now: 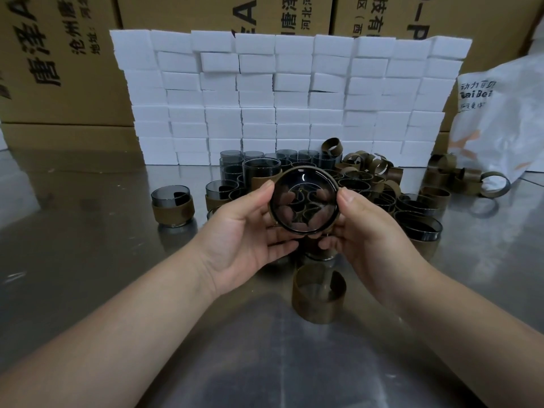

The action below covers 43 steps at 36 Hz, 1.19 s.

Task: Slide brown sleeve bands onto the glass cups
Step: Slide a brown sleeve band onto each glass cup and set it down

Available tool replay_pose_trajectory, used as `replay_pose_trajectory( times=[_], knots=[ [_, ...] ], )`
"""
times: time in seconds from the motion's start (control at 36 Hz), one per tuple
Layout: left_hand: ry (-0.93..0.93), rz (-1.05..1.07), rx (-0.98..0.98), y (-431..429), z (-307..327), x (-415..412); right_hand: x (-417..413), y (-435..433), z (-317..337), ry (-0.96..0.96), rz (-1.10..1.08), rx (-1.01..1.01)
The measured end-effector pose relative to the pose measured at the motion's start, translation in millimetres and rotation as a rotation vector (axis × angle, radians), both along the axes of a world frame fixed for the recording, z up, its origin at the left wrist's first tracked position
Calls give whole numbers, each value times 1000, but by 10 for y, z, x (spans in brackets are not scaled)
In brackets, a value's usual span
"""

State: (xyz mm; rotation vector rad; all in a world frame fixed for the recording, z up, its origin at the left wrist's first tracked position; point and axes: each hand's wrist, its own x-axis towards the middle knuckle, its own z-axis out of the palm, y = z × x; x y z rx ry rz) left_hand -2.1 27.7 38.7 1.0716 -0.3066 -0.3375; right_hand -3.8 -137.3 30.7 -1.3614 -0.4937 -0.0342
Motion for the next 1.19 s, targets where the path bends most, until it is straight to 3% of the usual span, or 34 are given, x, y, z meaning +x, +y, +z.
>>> replay_pose_trajectory(
  times=[0.31, 0.44, 0.56, 0.81, 0.97, 1.19],
  knots=[
    [-93, -21, -86, -97, -57, -38, -22, 60, 9, 91, 96, 25],
    [-206, 115, 26, -167, -134, -62, 48, 128, 12, -101, 43, -103],
    [-239, 207, 102, -155, -161, -41, -56, 93, -58, -119, 25, -147],
    [-197, 244, 12, -192, -169, -60, -144, 42, -55, -106, 131, -189],
    [-10, 283, -246, -248, -125, -84, -159, 64, -61, -143, 165, -163],
    [57, 385, -280, -206, -83, -33, -186, 101, -82, -146, 216, -212]
  ],
)
